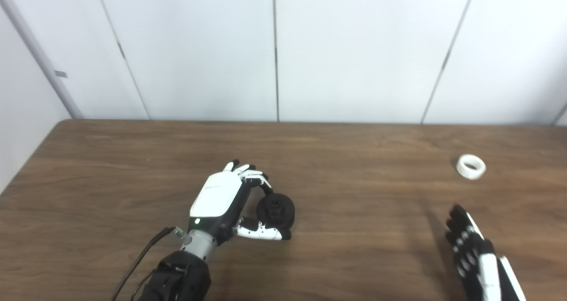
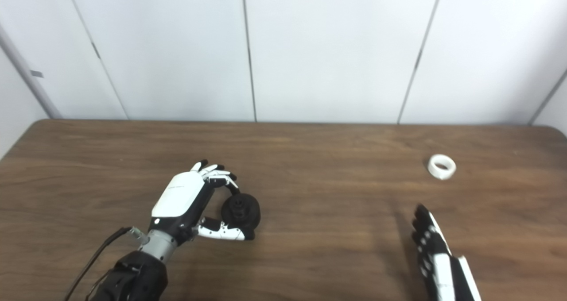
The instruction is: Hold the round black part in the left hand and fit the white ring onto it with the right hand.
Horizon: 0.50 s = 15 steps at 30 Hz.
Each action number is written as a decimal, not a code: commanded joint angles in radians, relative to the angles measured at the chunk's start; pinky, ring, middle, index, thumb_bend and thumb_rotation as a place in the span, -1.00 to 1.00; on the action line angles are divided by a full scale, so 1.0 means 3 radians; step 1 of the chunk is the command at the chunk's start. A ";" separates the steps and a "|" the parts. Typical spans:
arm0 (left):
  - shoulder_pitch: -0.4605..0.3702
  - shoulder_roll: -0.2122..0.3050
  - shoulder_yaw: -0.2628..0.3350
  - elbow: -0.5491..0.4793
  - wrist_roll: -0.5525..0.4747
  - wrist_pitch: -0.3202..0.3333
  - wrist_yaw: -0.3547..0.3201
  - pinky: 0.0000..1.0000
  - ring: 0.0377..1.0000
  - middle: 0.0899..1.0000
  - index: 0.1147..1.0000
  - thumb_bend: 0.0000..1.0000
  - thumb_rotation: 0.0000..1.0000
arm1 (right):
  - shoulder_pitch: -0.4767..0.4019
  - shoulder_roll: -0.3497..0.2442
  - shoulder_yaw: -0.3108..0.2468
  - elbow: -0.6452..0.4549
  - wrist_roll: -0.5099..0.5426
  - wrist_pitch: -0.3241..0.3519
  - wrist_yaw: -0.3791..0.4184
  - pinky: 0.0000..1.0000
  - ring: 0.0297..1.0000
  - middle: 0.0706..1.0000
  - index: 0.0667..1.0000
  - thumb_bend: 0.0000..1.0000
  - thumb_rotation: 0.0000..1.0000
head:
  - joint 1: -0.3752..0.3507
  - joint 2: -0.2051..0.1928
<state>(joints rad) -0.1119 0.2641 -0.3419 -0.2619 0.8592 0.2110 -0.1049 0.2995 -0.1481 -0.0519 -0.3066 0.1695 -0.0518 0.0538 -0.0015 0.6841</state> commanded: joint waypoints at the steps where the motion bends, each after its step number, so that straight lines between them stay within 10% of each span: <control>1: -0.0053 -0.0026 -0.0003 -0.0139 0.0080 -0.0101 0.0061 1.00 0.79 0.53 -0.17 0.05 -0.89 | 0.0009 0.0137 0.0017 -0.0138 -0.0021 -0.0059 -0.0032 1.00 0.97 0.96 0.92 0.15 1.00 | -0.0035 0.0020; 15: 0.0128 -0.0183 -0.0150 0.0077 0.0280 -0.0229 0.0107 1.00 0.80 0.54 -0.17 0.05 -0.89 | -0.0023 0.0140 0.0073 -0.0318 -0.0092 0.0076 -0.0158 1.00 0.95 0.96 0.92 0.20 1.00 | -0.0123 0.0111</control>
<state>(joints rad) -0.0615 0.2115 -0.3860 -0.2345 0.9186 0.1721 -0.1130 0.2990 -0.1465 -0.0308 -0.3652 0.1402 -0.0120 0.0109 -0.0383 0.7164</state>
